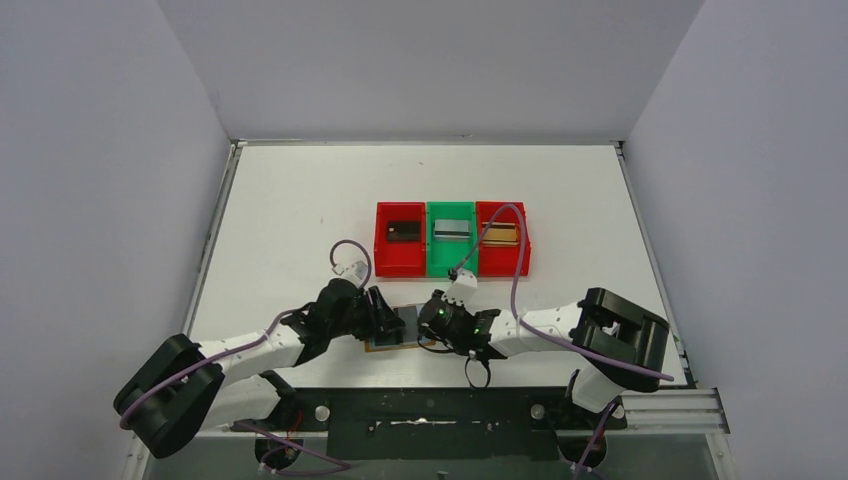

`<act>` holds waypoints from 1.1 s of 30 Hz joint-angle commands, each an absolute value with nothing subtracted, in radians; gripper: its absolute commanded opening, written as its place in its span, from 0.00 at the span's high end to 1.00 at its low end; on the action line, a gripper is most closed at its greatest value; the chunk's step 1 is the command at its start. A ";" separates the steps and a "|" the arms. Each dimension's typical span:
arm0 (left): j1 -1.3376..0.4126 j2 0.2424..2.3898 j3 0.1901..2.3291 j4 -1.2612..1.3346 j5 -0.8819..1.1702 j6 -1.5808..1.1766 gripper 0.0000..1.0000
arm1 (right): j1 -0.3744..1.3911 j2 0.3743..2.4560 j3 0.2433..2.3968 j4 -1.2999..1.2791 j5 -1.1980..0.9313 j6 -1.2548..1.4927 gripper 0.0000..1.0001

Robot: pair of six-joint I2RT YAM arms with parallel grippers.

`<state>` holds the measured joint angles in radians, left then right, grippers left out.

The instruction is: Take the credit cards out of the card holder

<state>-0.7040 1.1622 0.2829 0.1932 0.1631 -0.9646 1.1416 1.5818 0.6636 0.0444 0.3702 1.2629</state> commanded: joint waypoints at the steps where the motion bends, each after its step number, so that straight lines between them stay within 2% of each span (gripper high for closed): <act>1: -0.714 1.196 0.265 0.216 0.091 -0.975 0.56 | 1.161 1.604 0.620 -0.008 0.341 1.276 0.86; 8: -0.715 1.217 0.244 0.206 0.048 -0.978 0.62 | 1.163 1.612 0.615 -0.003 0.336 1.283 0.86; 11: -0.715 1.218 0.224 0.234 0.048 -0.992 0.67 | 1.163 1.612 0.614 0.003 0.334 1.284 0.86; 15: -0.715 1.225 0.209 0.255 0.047 -1.009 0.68 | 1.162 1.611 0.614 0.011 0.330 1.285 0.86; 24: -0.716 1.241 0.118 0.435 0.051 -1.099 0.77 | 1.163 1.611 0.606 0.043 0.324 1.300 0.86; 33: -0.717 1.189 0.096 0.417 0.032 -1.114 0.89 | 1.166 1.601 0.608 0.051 0.322 1.307 0.85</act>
<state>-0.7128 1.2060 0.1230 0.4942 0.0673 -1.1229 1.1465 1.5803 0.6205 0.1436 0.3511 1.3041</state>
